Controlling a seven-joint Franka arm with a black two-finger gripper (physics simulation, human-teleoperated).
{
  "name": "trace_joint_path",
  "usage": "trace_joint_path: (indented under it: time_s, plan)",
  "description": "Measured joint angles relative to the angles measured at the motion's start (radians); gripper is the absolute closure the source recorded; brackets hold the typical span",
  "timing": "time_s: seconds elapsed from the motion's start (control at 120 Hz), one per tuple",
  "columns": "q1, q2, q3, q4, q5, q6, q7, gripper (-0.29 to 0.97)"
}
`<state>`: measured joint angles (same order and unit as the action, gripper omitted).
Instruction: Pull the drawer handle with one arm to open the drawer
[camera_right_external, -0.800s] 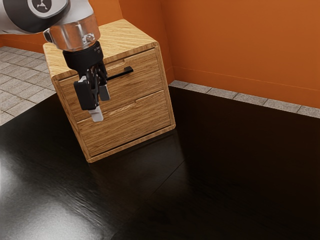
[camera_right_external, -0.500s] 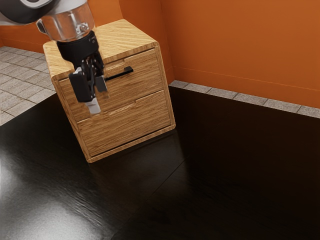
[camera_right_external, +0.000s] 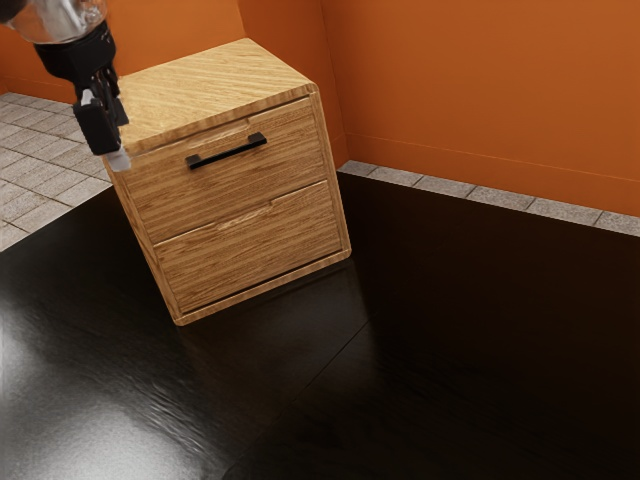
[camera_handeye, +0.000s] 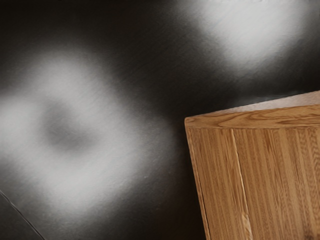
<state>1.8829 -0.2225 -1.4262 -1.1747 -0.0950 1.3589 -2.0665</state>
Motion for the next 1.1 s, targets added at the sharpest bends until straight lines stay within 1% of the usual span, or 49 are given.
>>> trace_joint_path:
  time_s: [0.033,0.05,0.067,0.108,0.142,0.183,0.267,0.325,0.408,0.475,0.567,0.683,0.842,1.0,1.1]
  plan:
    - [0.027,-0.029,0.010,-0.019,-0.020,0.025,0.003,0.03]
    - [0.043,-0.069,0.032,-0.029,-0.048,0.037,0.007,0.03]
    - [0.066,-0.124,0.061,-0.039,-0.090,0.048,0.012,0.03]
    - [0.126,-0.277,0.136,-0.069,-0.225,0.072,0.030,0.03]
    - [0.153,-0.358,0.168,-0.082,-0.317,0.087,0.045,0.03]
    - [0.169,-0.433,0.187,-0.089,-0.414,0.104,0.061,0.03]
    - [0.189,-0.539,0.200,-0.090,-0.578,0.128,0.090,0.05]
    - [0.230,-0.607,0.206,-0.089,-0.681,0.137,0.106,0.06]
    - [0.301,-0.670,0.209,-0.090,-0.792,0.141,0.127,0.08]
    - [0.338,-0.701,0.210,-0.088,-0.863,0.142,0.142,0.09]
    - [0.368,-0.727,0.216,-0.086,-0.923,0.142,0.162,0.11]
    - [0.398,-0.757,0.233,-0.086,-0.956,0.143,0.193,0.14]
    - [0.441,-0.806,0.253,-0.082,-0.969,0.162,0.255,0.16]
    - [0.462,-0.820,0.273,-0.089,-0.969,0.175,0.307,0.15]
    - [0.475,-0.822,0.268,-0.093,-0.974,0.179,0.339,0.21]
